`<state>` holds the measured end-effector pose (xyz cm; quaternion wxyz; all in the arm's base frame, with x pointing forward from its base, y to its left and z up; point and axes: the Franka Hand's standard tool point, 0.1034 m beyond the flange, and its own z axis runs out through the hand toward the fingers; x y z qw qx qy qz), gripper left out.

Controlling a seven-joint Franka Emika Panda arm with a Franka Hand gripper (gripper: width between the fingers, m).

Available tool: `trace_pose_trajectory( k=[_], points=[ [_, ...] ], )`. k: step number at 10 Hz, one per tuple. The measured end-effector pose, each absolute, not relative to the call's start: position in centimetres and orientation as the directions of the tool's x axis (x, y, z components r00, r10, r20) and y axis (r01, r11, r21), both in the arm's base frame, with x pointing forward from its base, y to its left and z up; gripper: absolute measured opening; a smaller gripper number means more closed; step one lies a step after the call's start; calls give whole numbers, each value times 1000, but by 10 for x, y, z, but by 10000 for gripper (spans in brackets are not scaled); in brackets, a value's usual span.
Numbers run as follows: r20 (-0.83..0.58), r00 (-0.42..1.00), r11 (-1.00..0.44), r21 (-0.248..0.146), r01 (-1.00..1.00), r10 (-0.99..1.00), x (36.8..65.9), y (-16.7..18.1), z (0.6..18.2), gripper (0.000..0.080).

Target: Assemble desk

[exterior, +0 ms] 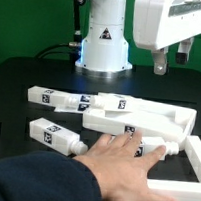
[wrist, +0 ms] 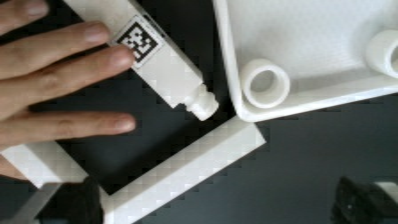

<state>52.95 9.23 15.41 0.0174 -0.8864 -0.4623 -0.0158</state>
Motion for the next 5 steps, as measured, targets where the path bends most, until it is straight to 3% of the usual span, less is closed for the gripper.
trace_pose_trajectory(
  k=[5],
  points=[
    [49,572,-572,-11,820,819,530,92,153,650]
  ],
)
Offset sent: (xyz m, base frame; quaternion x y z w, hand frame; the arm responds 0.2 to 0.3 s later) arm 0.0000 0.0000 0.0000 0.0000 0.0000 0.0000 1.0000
